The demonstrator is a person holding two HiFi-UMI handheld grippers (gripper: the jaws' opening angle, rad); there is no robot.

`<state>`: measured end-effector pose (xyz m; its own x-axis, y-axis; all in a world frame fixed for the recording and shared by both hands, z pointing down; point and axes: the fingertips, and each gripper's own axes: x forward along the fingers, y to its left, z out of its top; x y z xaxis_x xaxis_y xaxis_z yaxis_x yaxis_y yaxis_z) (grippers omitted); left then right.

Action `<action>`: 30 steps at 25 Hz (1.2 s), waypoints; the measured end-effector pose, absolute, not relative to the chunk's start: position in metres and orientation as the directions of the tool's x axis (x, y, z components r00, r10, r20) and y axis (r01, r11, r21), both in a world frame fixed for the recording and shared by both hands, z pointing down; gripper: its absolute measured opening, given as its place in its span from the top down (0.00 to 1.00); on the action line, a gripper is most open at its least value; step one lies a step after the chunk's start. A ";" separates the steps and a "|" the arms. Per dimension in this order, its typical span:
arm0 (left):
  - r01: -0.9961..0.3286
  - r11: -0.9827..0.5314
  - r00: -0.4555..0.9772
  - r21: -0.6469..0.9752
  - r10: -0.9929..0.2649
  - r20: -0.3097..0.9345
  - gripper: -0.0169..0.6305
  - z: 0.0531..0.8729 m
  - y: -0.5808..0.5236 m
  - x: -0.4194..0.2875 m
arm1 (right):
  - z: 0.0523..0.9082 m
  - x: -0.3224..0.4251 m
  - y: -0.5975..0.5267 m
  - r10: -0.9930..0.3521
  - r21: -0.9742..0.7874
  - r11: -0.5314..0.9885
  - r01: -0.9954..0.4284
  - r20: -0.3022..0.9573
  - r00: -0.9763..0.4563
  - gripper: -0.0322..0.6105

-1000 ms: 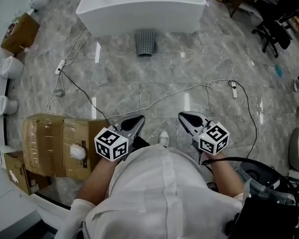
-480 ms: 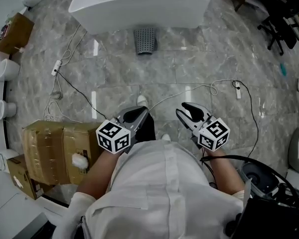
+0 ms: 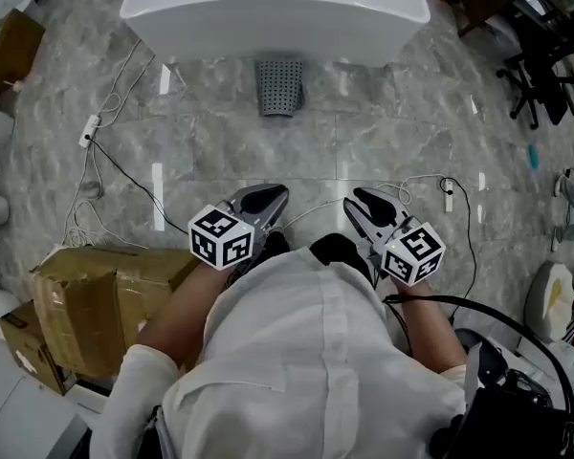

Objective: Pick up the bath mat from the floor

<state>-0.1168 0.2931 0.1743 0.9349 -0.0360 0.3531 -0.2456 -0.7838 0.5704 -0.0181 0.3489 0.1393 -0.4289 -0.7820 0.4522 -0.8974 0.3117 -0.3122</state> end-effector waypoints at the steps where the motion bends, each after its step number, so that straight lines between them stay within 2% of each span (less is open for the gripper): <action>1: -0.251 -0.779 0.932 0.574 -0.035 0.360 0.96 0.180 0.279 -0.117 | 0.140 -0.018 0.333 -0.779 -0.300 0.314 -0.901 0.461 -0.425 0.77; 9: -0.339 -0.662 0.916 0.668 -0.071 0.395 0.96 0.240 0.207 -0.103 | 0.161 0.006 0.252 -0.737 -0.326 0.340 -0.882 0.491 -0.465 0.82; 12: -0.379 -0.587 0.910 0.715 -0.096 0.404 0.96 0.268 0.182 -0.090 | 0.179 0.020 0.219 -0.700 -0.356 0.369 -0.858 0.501 -0.509 0.82; 17: -0.367 -0.404 0.928 0.838 -0.100 0.359 0.95 0.320 0.139 -0.052 | 0.219 0.049 0.152 -0.608 -0.422 0.431 -0.798 0.517 -0.602 0.83; 24: -0.438 -0.142 0.894 0.887 -0.166 0.415 0.88 0.436 0.068 0.005 | 0.287 0.108 0.060 -0.466 -0.453 0.525 -0.720 0.555 -0.689 0.83; 30: -0.432 0.005 0.878 0.902 -0.226 0.422 0.81 0.556 0.008 0.042 | 0.367 0.156 0.012 -0.398 -0.487 0.522 -0.700 0.587 -0.705 0.83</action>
